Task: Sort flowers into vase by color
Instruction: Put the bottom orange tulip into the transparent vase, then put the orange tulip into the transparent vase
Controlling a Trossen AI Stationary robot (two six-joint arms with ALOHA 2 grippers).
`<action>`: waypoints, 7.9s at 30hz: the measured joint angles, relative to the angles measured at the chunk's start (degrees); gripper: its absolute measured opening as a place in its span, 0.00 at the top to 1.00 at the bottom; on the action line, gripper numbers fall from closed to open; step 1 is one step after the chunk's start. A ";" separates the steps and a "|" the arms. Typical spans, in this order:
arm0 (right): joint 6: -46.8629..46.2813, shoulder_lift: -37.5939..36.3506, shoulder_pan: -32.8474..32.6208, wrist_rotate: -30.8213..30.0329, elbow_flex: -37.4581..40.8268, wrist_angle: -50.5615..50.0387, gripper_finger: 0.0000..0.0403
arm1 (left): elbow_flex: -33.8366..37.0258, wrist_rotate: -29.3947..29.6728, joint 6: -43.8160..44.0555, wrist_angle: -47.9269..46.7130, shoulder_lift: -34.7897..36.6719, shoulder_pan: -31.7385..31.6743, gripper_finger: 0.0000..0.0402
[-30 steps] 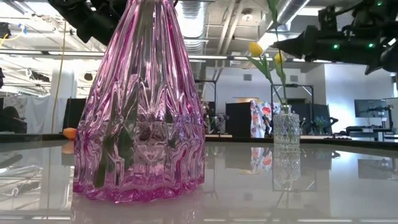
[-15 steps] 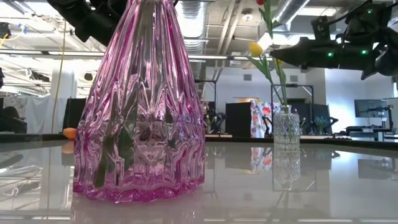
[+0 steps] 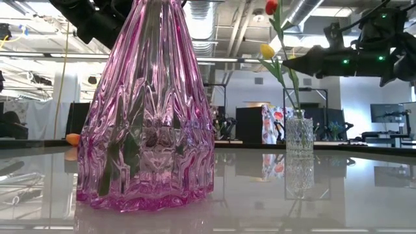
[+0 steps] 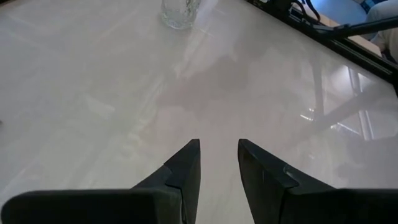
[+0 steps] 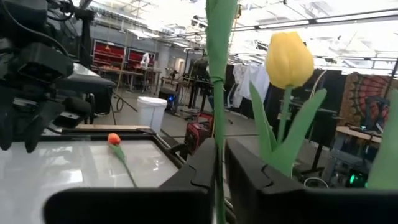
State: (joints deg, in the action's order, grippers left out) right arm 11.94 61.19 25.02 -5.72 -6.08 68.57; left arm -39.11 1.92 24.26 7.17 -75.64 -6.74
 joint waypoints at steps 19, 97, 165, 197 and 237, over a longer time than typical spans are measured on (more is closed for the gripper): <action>2.05 -0.19 -0.16 -6.71 0.51 -2.04 0.50 | 0.00 -0.08 -0.06 -0.49 0.00 0.07 0.76; 10.75 16.46 -37.71 -11.26 -31.42 -56.19 0.41 | -12.59 -42.57 -11.47 -33.20 -15.17 -32.15 1.00; 3.95 1.76 -35.02 -12.39 -26.06 -58.37 0.95 | -10.64 -27.48 -5.33 -16.80 -15.39 -16.26 0.80; -6.08 -9.66 -3.82 -13.70 0.10 -12.29 0.95 | -10.19 -22.46 -10.69 -13.20 -15.32 -7.32 0.80; -4.13 -6.22 -5.29 -18.13 0.12 -18.37 0.77 | -10.16 -22.25 -15.01 -14.26 -15.32 -4.04 0.80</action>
State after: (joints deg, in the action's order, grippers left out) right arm 7.81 54.96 19.73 -23.85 -5.96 50.20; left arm -49.28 -20.34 9.26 -7.09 -90.96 -10.79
